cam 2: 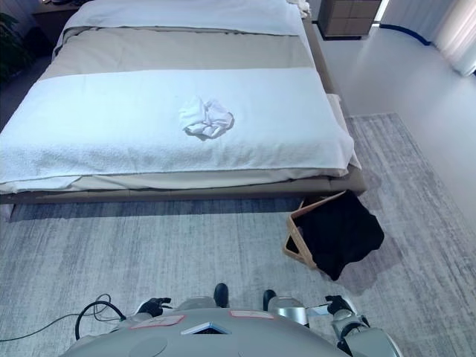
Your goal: Put the clothes on the bed into the basket.
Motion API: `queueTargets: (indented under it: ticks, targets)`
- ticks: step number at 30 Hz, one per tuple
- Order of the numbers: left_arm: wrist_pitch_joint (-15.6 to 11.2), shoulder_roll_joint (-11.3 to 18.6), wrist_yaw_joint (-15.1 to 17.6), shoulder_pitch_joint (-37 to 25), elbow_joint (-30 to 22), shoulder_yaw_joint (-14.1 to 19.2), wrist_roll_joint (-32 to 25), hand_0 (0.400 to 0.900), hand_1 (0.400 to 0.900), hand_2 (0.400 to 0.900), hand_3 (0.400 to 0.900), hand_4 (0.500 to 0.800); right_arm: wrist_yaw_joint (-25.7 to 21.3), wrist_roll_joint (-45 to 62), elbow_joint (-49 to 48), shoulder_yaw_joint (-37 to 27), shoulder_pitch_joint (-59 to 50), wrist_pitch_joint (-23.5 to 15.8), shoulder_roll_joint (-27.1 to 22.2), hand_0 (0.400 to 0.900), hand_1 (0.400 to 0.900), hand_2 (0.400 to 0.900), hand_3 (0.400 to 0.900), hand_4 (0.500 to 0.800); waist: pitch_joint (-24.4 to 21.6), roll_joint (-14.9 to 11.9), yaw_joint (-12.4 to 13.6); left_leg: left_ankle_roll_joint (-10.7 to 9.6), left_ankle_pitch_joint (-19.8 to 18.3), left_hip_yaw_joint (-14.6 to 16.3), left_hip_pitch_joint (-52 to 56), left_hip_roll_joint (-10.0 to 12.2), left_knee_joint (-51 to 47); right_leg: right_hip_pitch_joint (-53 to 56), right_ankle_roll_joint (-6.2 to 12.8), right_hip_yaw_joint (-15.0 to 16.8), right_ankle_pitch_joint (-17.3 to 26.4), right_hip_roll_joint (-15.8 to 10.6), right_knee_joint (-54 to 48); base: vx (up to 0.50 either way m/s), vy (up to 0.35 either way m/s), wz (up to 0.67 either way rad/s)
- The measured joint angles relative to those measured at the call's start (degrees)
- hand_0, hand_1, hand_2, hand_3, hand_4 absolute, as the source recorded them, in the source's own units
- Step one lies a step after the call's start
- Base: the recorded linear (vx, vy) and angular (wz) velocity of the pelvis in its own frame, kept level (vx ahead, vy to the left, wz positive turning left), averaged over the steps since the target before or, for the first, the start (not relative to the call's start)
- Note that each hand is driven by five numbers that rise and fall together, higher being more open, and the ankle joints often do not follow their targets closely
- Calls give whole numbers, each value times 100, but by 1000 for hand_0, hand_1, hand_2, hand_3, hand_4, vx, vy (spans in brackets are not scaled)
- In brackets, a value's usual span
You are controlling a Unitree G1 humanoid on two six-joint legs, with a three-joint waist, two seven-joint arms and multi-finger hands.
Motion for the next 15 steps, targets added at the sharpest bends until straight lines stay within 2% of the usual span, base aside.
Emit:
queueTargets:
  ticks: [15]
  targets:
    - [9,0,-59,23,-2,53,-54,900,900,900,900,800,5,0,-40,91,2,5,0,900,900,900,900,800,-3,-10,7,0,-1,-6,-13,2,0,-9,-23,-6,-15,2,-1,0,0,0]
